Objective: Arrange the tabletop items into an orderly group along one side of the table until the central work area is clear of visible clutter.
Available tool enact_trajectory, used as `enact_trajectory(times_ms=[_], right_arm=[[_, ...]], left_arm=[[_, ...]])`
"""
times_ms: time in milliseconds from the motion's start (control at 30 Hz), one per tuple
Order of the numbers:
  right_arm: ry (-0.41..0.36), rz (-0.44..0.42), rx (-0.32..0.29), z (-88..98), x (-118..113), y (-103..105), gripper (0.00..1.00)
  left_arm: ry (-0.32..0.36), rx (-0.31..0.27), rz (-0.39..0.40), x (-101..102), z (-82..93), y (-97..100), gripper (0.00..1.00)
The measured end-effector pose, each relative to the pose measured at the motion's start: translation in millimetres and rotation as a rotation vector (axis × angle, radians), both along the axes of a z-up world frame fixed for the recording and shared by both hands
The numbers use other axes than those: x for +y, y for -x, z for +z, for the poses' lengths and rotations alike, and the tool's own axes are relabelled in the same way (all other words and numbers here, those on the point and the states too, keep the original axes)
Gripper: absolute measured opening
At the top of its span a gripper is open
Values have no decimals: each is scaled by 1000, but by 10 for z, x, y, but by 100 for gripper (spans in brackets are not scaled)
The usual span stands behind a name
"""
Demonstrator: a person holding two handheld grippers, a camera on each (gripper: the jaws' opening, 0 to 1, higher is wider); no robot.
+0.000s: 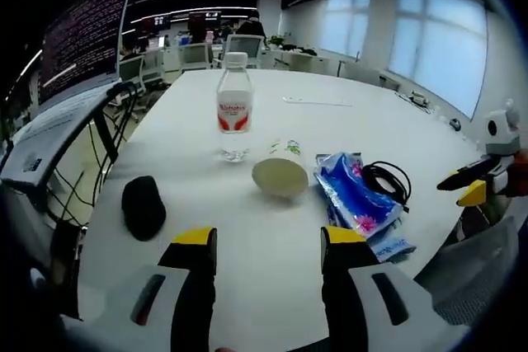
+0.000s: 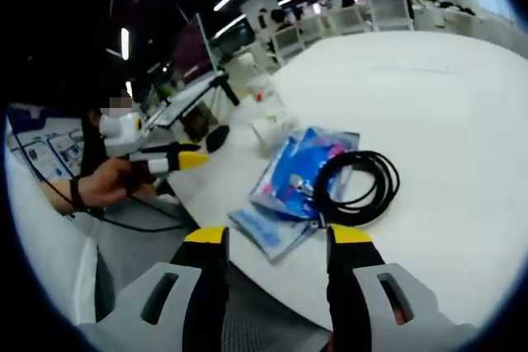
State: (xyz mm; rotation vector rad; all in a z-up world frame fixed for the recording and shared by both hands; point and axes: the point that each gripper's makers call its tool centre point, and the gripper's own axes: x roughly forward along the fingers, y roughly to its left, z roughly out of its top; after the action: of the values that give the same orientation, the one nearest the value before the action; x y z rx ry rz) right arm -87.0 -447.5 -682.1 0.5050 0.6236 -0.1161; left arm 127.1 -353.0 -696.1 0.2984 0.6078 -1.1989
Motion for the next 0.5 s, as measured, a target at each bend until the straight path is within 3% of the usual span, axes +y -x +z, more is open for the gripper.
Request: enact_trajectory(times_ms=[500], right_arm=[[33,76,38,-9,183,-135,45]], left_arm=[[-15,-33,-38,39,-38,102,50]])
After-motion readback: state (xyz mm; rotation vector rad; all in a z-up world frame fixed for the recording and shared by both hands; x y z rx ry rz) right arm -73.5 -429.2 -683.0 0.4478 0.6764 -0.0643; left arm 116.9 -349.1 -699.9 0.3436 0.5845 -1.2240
